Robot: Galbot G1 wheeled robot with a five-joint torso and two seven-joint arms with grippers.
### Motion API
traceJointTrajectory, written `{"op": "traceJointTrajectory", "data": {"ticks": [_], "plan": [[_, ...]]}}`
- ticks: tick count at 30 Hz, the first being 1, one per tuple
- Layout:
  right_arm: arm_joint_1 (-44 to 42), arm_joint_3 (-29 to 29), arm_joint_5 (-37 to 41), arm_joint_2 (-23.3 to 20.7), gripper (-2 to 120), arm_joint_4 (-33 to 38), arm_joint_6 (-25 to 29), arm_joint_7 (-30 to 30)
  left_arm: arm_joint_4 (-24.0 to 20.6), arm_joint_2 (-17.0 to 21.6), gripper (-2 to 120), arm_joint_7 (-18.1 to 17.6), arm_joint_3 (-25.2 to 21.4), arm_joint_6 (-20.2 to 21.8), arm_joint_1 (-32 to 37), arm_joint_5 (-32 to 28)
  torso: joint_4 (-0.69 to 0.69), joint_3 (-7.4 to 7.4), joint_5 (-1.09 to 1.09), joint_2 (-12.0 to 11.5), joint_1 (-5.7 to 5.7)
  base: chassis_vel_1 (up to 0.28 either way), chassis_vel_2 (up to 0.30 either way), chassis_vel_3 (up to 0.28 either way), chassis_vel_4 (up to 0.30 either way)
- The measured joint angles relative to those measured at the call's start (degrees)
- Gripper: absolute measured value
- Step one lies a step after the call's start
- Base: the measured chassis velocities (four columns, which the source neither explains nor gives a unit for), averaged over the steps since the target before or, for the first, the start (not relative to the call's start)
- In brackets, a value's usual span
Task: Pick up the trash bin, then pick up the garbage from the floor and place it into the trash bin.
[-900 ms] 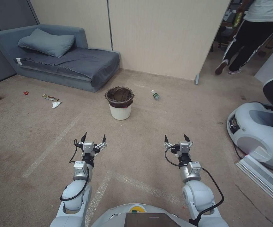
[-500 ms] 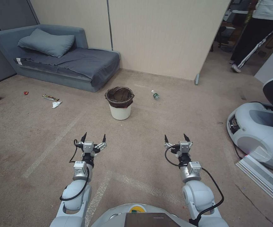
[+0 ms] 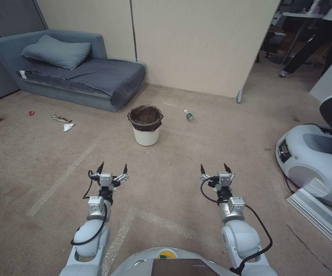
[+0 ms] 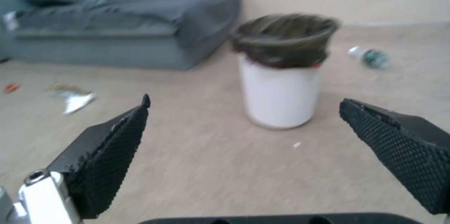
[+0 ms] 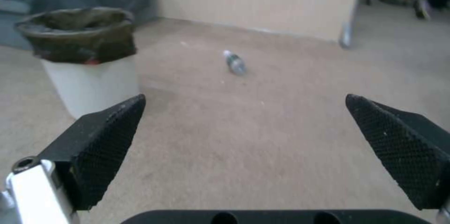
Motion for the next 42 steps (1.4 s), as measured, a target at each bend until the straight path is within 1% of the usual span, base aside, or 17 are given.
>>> {"op": "traceJointTrajectory", "data": {"ticks": [1, 2, 3, 4, 5, 6, 7, 8, 9, 10, 11, 12, 14, 16, 17, 34, 42], "plan": [[-0.97, -0.84, 0.63, 0.41, 100, 1.55, -1.64, 2.63, -1.88, 0.44, 100, -1.01, -1.09, 2.09, 1.29, -1.11, 0.01, 0.00, 0.00, 0.00, 0.00, 0.000, 0.000, 0.000, 0.000], [-0.97, -0.84, 0.63, 0.41, 100, 1.55, -1.64, 2.63, -1.88, 0.44, 100, -1.01, -1.09, 2.09, 1.29, -1.11, 0.01, 0.00, 0.00, 0.00, 0.00, 0.000, 0.000, 0.000, 0.000], [-1.81, -1.46, 1.12, 0.68, 100, 2.61, -2.59, 4.05, -3.66, 0.82, 100, -1.99, -2.09, 4.04, 2.48, -2.19, 0.00, -0.01, -0.01, 0.00, 0.00, 0.000, 0.000, 0.000, 0.000], [-2.38, -1.77, 1.40, 0.80, 100, 2.96, -3.02, 4.54, -4.80, 1.03, 100, -2.47, -2.80, 4.88, 3.39, -2.65, 0.03, -0.01, 0.02, 0.01, -0.01, 0.000, 0.000, 0.000, 0.000], [-2.38, -1.77, 1.40, 0.80, 100, 2.96, -3.02, 4.54, -4.80, 1.03, 100, -2.47, -2.80, 4.88, 3.39, -2.65, 0.03, -0.01, 0.02, 0.01, -0.01, 0.000, 0.000, 0.000, 0.000], [-2.66, -2.04, 1.53, 1.02, 100, 3.14, -3.08, 4.59, -5.59, 1.10, 100, -2.73, -2.89, 5.67, 3.98, -3.16, -0.02, 0.00, -0.02, 0.00, 0.00, 0.000, 0.000, 0.000, 0.000], [-2.70, -2.01, 1.51, 1.02, 100, 3.16, -2.98, 4.55, -6.44, 1.31, 100, -3.30, -3.47, 6.67, 4.49, -3.80, -0.01, 0.00, -0.07, 0.00, 0.00, 0.000, 0.000, 0.000, 0.000], [-2.70, -2.01, 1.51, 1.02, 100, 3.16, -2.98, 4.55, -6.44, 1.31, 100, -3.30, -3.47, 6.67, 4.49, -3.80, -0.01, 0.00, -0.07, 0.00, 0.00, 0.000, 0.000, 0.000, 0.000], [-2.70, -2.03, 1.52, 1.06, 100, 3.16, -2.81, 4.31, -8.61, 1.82, 100, -4.62, -4.62, 9.09, 5.67, -5.47, -0.02, 0.00, 0.03, 0.00, 0.00, 0.000, 0.000, 0.000, 0.000], [-2.70, -2.01, 1.51, 1.04, 100, 3.16, -2.78, 4.15, -9.76, 2.12, 100, -5.37, -5.29, 10.49, 6.30, -6.41, 0.00, 0.00, 0.02, 0.01, 0.00, 0.000, 0.000, 0.000, 0.000], [-2.71, -1.98, 1.51, 0.93, 100, 3.16, -2.70, 3.97, -12.55, 2.78, 100, -7.20, -6.80, 13.96, 7.91, -8.80, 0.01, 0.00, -0.01, 0.00, 0.00, 0.000, 0.000, 0.000, 0.000], [-2.71, -1.98, 1.51, 0.93, 100, 3.16, -2.70, 3.97, -12.55, 2.78, 100, -7.20, -6.80, 13.96, 7.91, -8.80, 0.01, 0.00, -0.01, 0.00, 0.00, 0.000, 0.000, 0.000, 0.000], [-2.67, -1.89, 1.49, 0.86, 100, 3.17, -2.70, 3.76, -16.02, 3.61, 100, -9.40, -8.62, 18.07, 9.81, -11.55, 0.01, -0.01, 0.01, 0.01, 0.00, 0.000, 0.000, 0.000, 0.000], [-2.67, -1.87, 1.47, 0.85, 100, 3.17, -2.72, 3.72, -16.33, 3.70, 100, -9.63, -8.80, 18.56, 9.95, -11.72, 0.02, -0.01, 0.02, 0.01, 0.00, 0.000, 0.000, 0.000, 0.000], [-2.68, -1.84, 1.39, 0.85, 100, 3.17, -2.78, 3.58, -17.02, 3.98, 100, -10.14, -9.12, 19.79, 10.10, -11.81, 0.00, -0.01, 0.00, 0.01, 0.00, 0.000, 0.000, 0.000, 0.000], [-2.44, -1.88, 0.95, 0.78, 100, 2.47, -2.26, 2.81, -17.36, 4.09, 100, -10.23, -9.01, 20.09, 10.52, -10.70, 0.00, -0.01, 0.01, 0.01, 0.00, 0.000, 0.000, 0.000, 0.000], [-2.33, -1.79, 0.94, 0.66, 100, 2.04, -1.75, 2.66, -17.06, 3.83, 100, -10.14, -8.94, 19.57, 9.78, -10.65, 0.01, 0.00, 0.01, 0.00, 0.00, -0.120, 0.127, 0.129, -0.115]]}}
